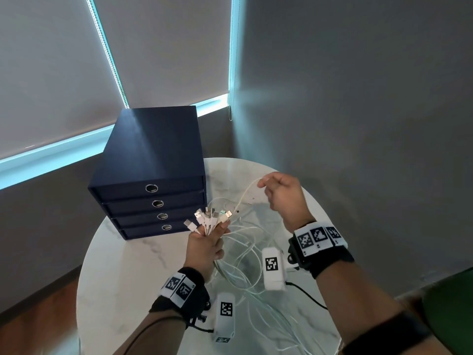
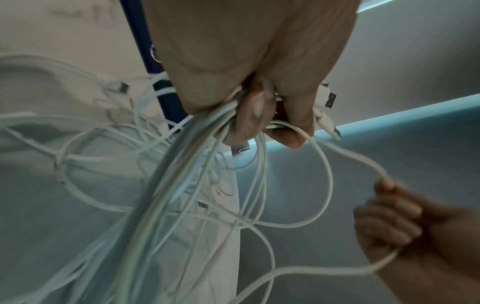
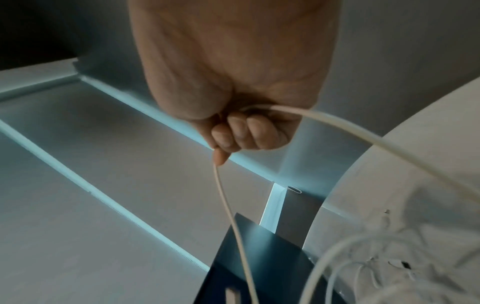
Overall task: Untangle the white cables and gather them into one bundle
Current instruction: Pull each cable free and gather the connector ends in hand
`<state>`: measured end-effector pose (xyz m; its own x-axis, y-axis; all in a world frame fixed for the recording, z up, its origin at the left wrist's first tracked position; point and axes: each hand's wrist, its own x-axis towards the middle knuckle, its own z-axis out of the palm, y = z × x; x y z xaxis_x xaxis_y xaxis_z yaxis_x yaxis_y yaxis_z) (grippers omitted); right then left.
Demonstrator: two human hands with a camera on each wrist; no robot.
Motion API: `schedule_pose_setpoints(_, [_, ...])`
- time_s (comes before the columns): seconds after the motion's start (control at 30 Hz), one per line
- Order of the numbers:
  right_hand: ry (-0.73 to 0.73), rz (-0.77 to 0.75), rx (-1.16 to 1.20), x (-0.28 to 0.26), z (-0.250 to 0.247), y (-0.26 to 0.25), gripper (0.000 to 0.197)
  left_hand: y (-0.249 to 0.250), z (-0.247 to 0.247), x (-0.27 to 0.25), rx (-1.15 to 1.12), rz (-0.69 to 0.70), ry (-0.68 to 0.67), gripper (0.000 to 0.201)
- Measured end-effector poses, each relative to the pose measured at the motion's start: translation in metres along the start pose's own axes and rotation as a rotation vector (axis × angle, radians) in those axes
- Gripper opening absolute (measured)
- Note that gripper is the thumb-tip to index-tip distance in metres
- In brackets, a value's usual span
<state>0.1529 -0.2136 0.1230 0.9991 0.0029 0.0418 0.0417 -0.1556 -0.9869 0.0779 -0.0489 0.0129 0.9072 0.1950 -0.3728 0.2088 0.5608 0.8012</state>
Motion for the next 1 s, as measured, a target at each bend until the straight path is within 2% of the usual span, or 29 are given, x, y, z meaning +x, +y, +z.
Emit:
schedule_pose_setpoints(0.03, [0.060,0.001,-0.050,0.003,-0.003,0.006,0.031,-0.001,-0.003,0.001,0.006,-0.004,0.018,0.014])
schedule_pose_setpoints(0.1, [0.083,-0.024,-0.339,0.007,-0.005,0.024,0.028,-0.002,-0.007,0.002,0.024,-0.011,0.034,0.009])
schedule_pose_setpoints(0.17, [-0.051,-0.052,-0.739,-0.001,-0.002,0.037,0.031,-0.005,-0.008,0.003,0.074,-0.012,0.058,0.011])
schedule_pose_setpoints(0.23, [-0.217,-0.208,-1.106,-0.015,0.009,0.043,0.035,-0.009,-0.008,0.004,0.144,0.004,0.076,0.016])
schedule_pose_setpoints(0.3, [-0.383,-0.361,-1.238,-0.025,0.024,0.044,0.026,-0.012,-0.005,0.004,0.177,0.018,0.088,0.017])
schedule_pose_setpoints(0.33, [-0.468,-0.352,-1.192,-0.027,0.028,0.045,0.023,-0.012,-0.005,0.004,0.171,0.023,0.090,0.016])
schedule_pose_setpoints(0.4, [-0.585,-0.210,-0.944,-0.027,0.029,0.047,0.021,-0.010,-0.006,0.005,0.144,0.019,0.090,0.016])
schedule_pose_setpoints(0.47, [-0.594,-0.146,-0.739,-0.021,0.024,0.048,0.021,-0.007,-0.010,0.004,0.137,0.016,0.070,0.020])
schedule_pose_setpoints(0.57, [-0.469,-0.173,-0.601,-0.012,0.016,0.045,0.022,-0.002,-0.010,0.001,0.137,0.014,0.022,0.017])
schedule_pose_setpoints(0.67, [-0.305,-0.195,-0.526,-0.003,0.010,0.035,0.023,-0.001,-0.010,0.000,0.113,-0.014,0.011,0.029])
schedule_pose_setpoints(0.77, [-0.220,-0.160,-0.434,0.002,0.005,0.029,0.025,0.002,-0.009,0.003,0.183,-0.009,0.004,0.016])
schedule_pose_setpoints(0.87, [-0.202,-0.117,-0.429,0.003,0.004,0.028,0.024,0.003,-0.003,0.003,0.273,0.016,-0.024,0.003])
schedule_pose_setpoints(1.0, [-0.398,-0.130,-0.672,-0.002,0.005,0.027,0.027,-0.005,-0.008,0.005,0.329,0.031,0.028,0.006])
